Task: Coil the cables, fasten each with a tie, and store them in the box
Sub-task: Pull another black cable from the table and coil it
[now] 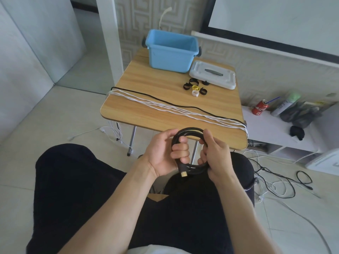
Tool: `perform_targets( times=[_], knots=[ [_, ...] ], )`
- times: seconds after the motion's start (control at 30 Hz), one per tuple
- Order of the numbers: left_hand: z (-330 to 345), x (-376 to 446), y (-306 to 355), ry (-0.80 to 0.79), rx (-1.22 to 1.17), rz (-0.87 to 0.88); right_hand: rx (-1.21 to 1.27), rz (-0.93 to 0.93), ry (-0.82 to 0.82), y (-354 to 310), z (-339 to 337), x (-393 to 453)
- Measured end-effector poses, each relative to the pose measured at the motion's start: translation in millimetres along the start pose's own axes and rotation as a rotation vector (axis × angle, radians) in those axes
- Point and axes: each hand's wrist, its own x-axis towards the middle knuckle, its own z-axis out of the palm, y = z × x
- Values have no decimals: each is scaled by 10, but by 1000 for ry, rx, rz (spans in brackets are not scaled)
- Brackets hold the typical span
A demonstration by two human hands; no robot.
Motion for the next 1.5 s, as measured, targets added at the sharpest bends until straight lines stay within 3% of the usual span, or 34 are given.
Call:
perform_targets(
  times=[0.1, 0.27, 0.4, 0.53, 0.73, 0.87, 0.97, 1.13, 1.23, 1.3, 1.37, 1.5],
  knots=[
    [-28, -14, -31, 139, 31, 46, -81, 46, -78, 21, -14, 2],
    [-37, -121, 53, 285, -40, 255, -309, -113, -385, -79, -264, 30],
    [-86, -185, 226, 386, -332, 479, -791, -194, -293, 3, -584, 163],
    [-266, -232, 320, 525, -607, 611, -863, -176, -232, 53, -812, 185],
    [-130, -152, 295, 595, -488, 726, -1103, -262, -373, 14, -449, -101],
    [-48, -57, 216, 624, -185, 665, -1177, -297, -600, -74, -188, -321],
    [-15, 4, 113, 558, 251, 530, -1217, -353, -704, -194, -79, -385],
    [81, -76, -27, 345, 1090, 244, -1169, -518, -656, -358, -116, -292],
    [153, -91, -66, 268, 1367, 170, -1067, -586, -608, -430, -154, -264],
    [164, -110, -45, 182, 1388, 107, -963, -620, -486, -462, -213, -235],
    [155, -137, -10, 43, 1208, 15, -886, -612, -380, -480, -280, -176],
    [12, -205, 119, -109, 898, -123, -783, -504, -398, -491, -418, -67]
  ],
)
